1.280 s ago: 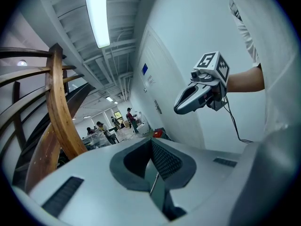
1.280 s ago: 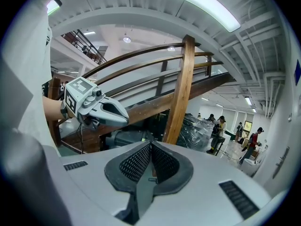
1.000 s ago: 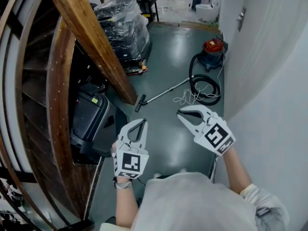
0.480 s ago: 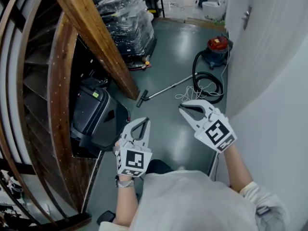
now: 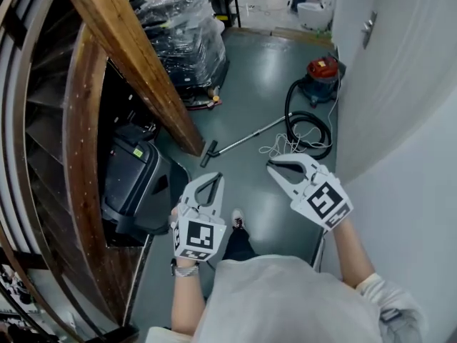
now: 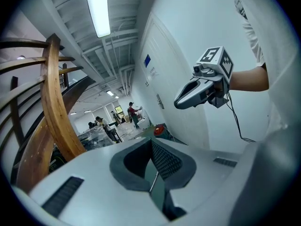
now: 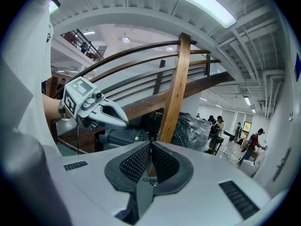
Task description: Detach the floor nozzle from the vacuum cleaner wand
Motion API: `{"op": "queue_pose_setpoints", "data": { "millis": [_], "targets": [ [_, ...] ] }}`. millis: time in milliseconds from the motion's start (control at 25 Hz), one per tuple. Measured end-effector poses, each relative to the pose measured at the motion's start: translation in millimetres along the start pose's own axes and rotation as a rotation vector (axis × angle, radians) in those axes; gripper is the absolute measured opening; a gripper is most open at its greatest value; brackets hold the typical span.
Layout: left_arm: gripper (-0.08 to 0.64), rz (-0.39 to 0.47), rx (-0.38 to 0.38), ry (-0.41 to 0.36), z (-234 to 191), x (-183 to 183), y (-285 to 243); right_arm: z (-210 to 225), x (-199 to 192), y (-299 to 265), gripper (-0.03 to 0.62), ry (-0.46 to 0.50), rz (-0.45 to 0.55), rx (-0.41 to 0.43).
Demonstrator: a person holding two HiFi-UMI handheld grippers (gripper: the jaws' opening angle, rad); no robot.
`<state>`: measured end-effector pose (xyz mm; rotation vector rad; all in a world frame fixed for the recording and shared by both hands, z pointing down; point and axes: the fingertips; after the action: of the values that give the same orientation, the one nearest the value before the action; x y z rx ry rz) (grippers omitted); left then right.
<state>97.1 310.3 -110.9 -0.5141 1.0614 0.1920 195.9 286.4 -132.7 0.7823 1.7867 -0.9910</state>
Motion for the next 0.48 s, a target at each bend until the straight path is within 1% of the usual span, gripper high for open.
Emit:
{"op": "queue_pose_setpoints", "data": {
  "millis": [240, 360, 480],
  "targets": [
    [-0.002, 0.026, -0.036, -0.014, -52, 1, -46, 42, 17, -52, 0.029, 0.020, -0.002, -0.013],
    [-0.002, 0.031, -0.037, -0.019, -80, 0, -65, 68, 23, -76, 0.029, 0.010, 0.005, -0.036],
    [-0.002, 0.032, -0.031, -0.005, -109, -8, -81, 87, 25, -101, 0.029, 0.010, -0.002, -0.047]
  ]
}}
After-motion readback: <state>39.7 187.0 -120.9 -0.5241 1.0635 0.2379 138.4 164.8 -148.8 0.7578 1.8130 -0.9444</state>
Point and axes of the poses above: the fingertips, and each gripper's own axes: y backward along the fingers, z to its right, x out of its top, and after that the axes turned 1 degree about y, right-handed
